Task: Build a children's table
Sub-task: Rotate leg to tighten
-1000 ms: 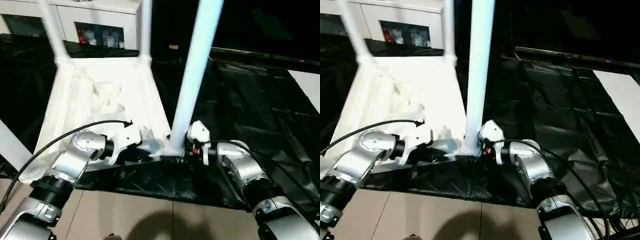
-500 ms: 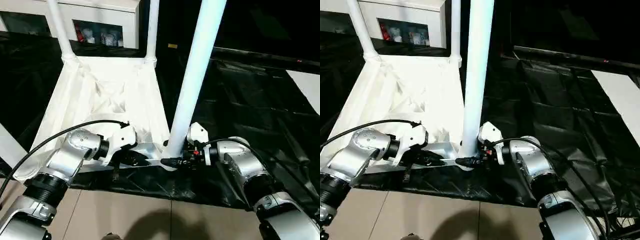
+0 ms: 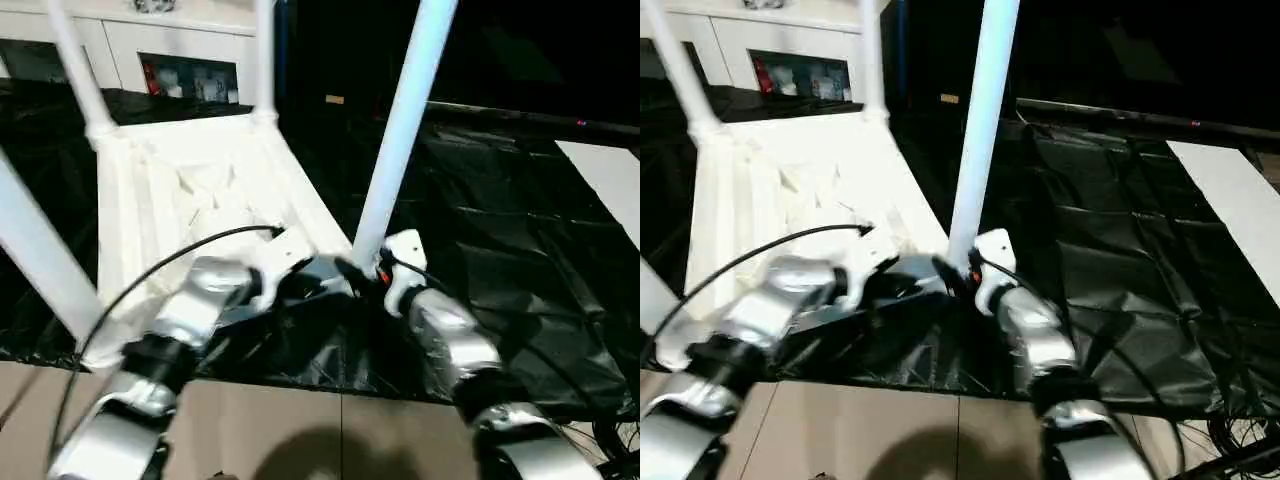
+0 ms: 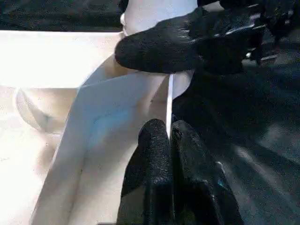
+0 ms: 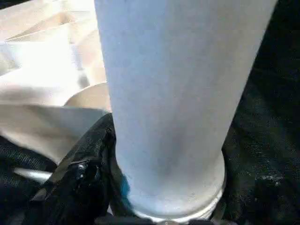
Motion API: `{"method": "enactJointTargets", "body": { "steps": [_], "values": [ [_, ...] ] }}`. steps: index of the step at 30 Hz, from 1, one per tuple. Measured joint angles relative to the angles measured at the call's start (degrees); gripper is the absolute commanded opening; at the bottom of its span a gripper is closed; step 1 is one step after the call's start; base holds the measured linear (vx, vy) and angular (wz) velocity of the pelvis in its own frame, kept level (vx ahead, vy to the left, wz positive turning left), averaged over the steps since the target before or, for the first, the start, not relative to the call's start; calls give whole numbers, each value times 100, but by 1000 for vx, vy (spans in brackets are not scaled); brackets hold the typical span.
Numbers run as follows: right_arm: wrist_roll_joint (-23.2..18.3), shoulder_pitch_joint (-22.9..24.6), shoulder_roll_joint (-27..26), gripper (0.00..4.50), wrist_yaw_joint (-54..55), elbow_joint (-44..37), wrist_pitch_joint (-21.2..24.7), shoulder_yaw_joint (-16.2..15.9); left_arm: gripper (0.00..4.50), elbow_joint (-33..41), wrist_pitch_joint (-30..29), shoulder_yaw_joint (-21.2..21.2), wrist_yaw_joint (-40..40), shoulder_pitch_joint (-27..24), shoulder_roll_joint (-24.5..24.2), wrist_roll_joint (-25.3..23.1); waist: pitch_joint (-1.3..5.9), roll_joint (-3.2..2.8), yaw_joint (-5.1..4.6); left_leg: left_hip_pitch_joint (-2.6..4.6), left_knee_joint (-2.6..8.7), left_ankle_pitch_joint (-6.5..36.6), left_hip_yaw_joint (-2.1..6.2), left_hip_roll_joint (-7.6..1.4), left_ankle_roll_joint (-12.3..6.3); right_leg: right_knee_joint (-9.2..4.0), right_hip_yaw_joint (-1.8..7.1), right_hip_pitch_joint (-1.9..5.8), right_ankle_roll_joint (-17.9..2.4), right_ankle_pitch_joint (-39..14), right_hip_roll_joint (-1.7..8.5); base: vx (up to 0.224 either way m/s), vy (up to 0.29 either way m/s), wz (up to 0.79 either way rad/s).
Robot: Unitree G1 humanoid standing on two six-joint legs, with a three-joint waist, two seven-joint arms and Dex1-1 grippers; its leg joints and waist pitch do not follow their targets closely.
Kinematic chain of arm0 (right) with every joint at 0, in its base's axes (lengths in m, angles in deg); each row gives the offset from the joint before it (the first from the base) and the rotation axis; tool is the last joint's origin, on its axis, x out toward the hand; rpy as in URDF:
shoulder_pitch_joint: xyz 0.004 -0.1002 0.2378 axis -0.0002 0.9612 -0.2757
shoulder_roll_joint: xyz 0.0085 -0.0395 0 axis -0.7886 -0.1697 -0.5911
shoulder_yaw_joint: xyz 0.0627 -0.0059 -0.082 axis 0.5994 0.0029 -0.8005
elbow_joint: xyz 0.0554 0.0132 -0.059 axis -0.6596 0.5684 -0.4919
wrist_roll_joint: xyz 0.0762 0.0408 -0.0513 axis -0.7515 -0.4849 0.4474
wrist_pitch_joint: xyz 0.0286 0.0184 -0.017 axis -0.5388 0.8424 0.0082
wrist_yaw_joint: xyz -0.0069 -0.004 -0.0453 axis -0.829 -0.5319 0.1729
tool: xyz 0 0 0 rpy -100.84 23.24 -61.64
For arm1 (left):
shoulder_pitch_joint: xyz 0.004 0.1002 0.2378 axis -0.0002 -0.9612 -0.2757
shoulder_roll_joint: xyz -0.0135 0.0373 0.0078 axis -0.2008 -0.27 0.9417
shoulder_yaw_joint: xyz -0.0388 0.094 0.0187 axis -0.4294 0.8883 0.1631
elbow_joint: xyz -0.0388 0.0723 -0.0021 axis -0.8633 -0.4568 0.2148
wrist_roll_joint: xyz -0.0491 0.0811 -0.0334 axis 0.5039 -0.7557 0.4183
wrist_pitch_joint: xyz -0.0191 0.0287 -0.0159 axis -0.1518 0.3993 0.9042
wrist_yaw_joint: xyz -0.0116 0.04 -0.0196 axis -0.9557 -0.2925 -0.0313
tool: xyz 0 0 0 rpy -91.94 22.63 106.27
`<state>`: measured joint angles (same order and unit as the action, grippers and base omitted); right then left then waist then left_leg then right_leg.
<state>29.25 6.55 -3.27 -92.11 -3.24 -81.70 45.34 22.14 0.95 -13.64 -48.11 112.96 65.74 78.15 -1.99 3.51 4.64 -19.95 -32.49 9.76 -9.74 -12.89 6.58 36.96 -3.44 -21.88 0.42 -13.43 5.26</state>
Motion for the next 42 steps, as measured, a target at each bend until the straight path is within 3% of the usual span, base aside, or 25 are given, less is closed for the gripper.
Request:
{"method": "enactJointTargets", "body": {
  "steps": [1, 2, 5, 8, 16, 18, 22, 23, 33, 38, 42],
  "values": [
    [1, 0, -4, 271, 25, 0, -10, 0, 0, -1, 0, -2, 19, 0, 9, -1, 2, -3, 0, -2, 0, 0, 0, 0, 0, -1, 0, 0, 0, 0, 0, 0, 0, 0],
    [1, 0, -4, 327, 28, 0, -13, 1, 0, -1, 0, -4, 22, 0, 10, -1, 4, -6, 0, -2, 1, 0, 0, 0, 0, -1, 1, 0, 0, 0, 0, 0, 0, 0],
    [-78, 1, -5, 347, -163, -1, -57, 57, 0, 17, 0, -16, -18, -3, 18, -5, 3, -8, 7, -6, 4, 0, 0, 0, 0, -2, 2, -5, 1, 1, 0, 0, 0, 0],
    [-191, 37, 279, 386, -1037, -54, -58, 28, 0, 188, 22, -15, -277, -78, -102, -5, -3, -5, 6, -15, 11, 0, -1, 0, 0, -5, 1, -12, 1, 2, 0, 0, 0, 0],
    [-222, 87, 1047, 392, -3118, -549, -26, -562, 0, 752, 235, 6, -1249, -379, -666, 281, -13, 8, 33, -34, 28, 8, -2, -2, -18, -20, -15, -20, -19, -31, -13, 0, 0, 0],
    [-250, 78, 1191, 361, -3591, -589, -20, -662, 0, 873, 239, 8, -1483, -459, -802, 379, -14, 9, 32, -39, 26, 0, -4, -2, -57, -32, -17, -22, -21, -32, -13, 0, 0, 0],
    [-244, -24, 1389, 346, -4280, -593, -18, -818, 0, 1063, 263, 38, -1954, -551, -1055, 494, -27, 38, 34, -45, 12, 5, -5, -2, -67, -37, -17, -32, -22, -32, -11, 0, 0, 0],
    [-237, -31, 1410, 319, -4377, -593, -32, -850, 0, 1072, 277, 39, -2029, -558, -1113, 501, -29, 41, 35, -46, 9, 5, -5, -2, -67, -37, -17, -32, -22, -32, -9, 0, 0, 0],
    [-244, -134, 1497, 270, -4937, -593, 47, -1033, 0, 1035, 506, 72, -2475, -583, -1336, 601, -42, 67, 45, -47, 3, 21, -7, -3, -39, -29, -17, -31, -22, -32, -6, 0, 0, 0],
    [-279, -34, 1359, 264, -4593, -593, 170, -859, 0, 993, 455, 36, -2276, -577, -1228, 570, -40, 71, 34, -32, 2, 21, -8, -3, -35, -21, -14, -25, -23, -31, -6, 0, 0, 0],
    [-293, 34, 1009, 264, -3341, -493, 238, -528, 0, 826, 234, -47, -1554, -447, -907, 366, -41, 75, 3, -9, 0, 15, -9, -3, -23, -9, -6, -16, -31, -16, -5, 0, 0, 0]
  ]
}}
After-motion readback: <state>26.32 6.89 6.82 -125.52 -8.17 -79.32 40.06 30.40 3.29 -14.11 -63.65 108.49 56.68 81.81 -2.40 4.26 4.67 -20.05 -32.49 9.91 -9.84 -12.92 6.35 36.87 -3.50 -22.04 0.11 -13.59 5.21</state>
